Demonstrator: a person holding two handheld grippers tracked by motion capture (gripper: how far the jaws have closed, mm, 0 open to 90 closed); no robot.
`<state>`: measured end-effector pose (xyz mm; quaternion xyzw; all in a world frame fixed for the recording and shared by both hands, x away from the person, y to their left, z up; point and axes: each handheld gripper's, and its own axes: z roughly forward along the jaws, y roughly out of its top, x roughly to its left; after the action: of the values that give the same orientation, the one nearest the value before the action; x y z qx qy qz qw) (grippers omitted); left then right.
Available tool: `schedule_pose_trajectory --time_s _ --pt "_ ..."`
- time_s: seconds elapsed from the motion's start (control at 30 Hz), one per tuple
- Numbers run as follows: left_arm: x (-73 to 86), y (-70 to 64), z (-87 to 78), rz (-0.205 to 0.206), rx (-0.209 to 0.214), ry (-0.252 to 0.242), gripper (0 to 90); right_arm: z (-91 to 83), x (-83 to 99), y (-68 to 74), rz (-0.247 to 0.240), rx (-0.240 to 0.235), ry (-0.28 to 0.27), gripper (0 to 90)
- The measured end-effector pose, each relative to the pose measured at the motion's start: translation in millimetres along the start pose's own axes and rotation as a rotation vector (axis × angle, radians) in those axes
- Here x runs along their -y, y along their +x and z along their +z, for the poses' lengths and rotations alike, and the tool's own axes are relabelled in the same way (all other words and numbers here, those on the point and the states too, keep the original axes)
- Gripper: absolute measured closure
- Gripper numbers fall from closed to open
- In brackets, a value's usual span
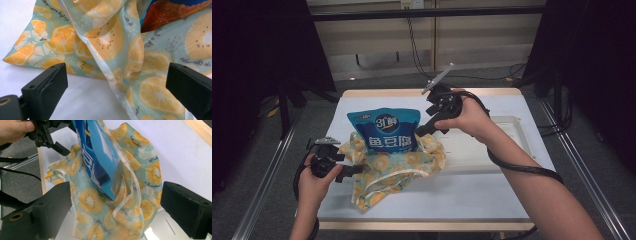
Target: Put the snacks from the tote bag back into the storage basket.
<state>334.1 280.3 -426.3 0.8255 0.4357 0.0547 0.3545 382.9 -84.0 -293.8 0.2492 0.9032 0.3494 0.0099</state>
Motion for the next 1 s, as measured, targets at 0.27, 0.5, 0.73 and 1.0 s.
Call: schedule_pose_trajectory --time_s 0.27,0.5,0.73,1.0 --pt "-0.1 -0.2 -1.9 -0.004 -0.001 0.0 3.8 -2.5 -7.2 -0.5 -0.007 0.005 0.006 10.0" --pt "-0.1 -0.3 -1.2 -0.006 0.002 -0.004 3.8 -7.6 -14.0 -0.3 -0.015 0.0 -0.002 11.3" --pt "-0.4 -0.2 -0.7 -0.002 0.009 0.001 3.8 -8.5 -20.8 0.8 -0.016 -0.012 0.005 12.7" --pt "-0.2 0.1 -0.3 0.002 0.008 0.001 3.8 -3.9 -30.5 2.2 -0.031 -0.033 0.011 19.8"
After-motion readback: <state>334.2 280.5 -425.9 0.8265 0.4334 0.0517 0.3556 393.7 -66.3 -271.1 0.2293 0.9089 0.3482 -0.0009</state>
